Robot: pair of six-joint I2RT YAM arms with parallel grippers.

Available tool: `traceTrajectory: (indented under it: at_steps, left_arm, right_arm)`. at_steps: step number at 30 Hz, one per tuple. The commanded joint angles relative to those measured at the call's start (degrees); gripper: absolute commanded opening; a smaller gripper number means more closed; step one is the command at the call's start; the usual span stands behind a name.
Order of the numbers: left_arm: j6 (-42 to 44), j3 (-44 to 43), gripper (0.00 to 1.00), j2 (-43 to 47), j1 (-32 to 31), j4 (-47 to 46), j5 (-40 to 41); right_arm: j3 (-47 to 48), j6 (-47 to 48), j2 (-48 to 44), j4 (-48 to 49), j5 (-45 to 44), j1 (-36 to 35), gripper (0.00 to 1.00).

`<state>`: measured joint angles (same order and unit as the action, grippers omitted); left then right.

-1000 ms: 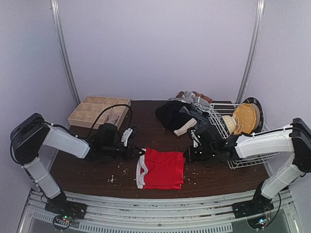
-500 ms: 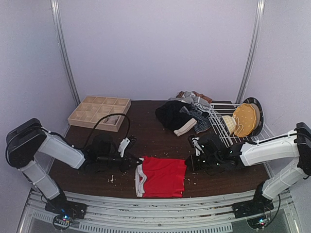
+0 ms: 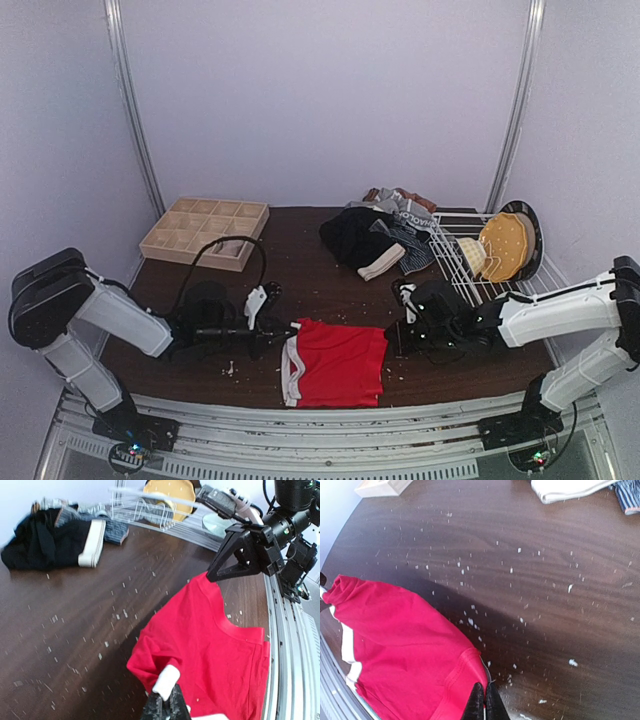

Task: Roll the underwear
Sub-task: Smooth out the underwear at the center of the board, then pick up the underwear from the center of the board.

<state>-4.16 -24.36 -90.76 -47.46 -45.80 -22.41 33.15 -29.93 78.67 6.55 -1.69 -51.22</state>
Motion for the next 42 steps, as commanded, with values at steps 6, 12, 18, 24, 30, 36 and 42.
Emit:
traceTrajectory:
  at_steps: [6,12,18,24,30,36,42]
  left_arm:
    - [9.1,-3.7,0.00,-1.9,0.0,-13.2,2.0]
    - [8.5,-1.4,0.00,-5.9,0.0,-16.6,3.2]
    - [4.4,4.4,0.00,-12.7,0.3,-28.3,7.2]
    - [1.8,-0.7,0.00,-11.2,1.7,-18.2,10.7]
    - [2.0,-6.4,0.15,-5.5,1.7,-1.7,16.7]
    - [0.0,-7.1,0.97,4.3,1.6,11.2,24.2]
    - [-8.5,-9.9,0.98,17.2,-0.3,34.0,29.6]
  right_arm:
    - [5.5,4.2,-0.7,-0.5,-4.0,1.7,0.00]
    - [2.5,4.1,-0.3,1.0,-3.4,2.2,0.00]
    - [-1.2,1.6,1.1,4.5,-2.9,2.4,0.00]
    - [2.0,-0.6,3.2,0.8,-5.1,2.5,0.00]
    - [5.3,-2.1,3.6,-4.7,-7.3,2.4,0.08]
    - [5.8,-1.9,-1.7,-9.2,-7.4,2.2,0.45]
    - [7.1,-0.9,-4.7,-12.7,-5.2,-2.3,0.48]
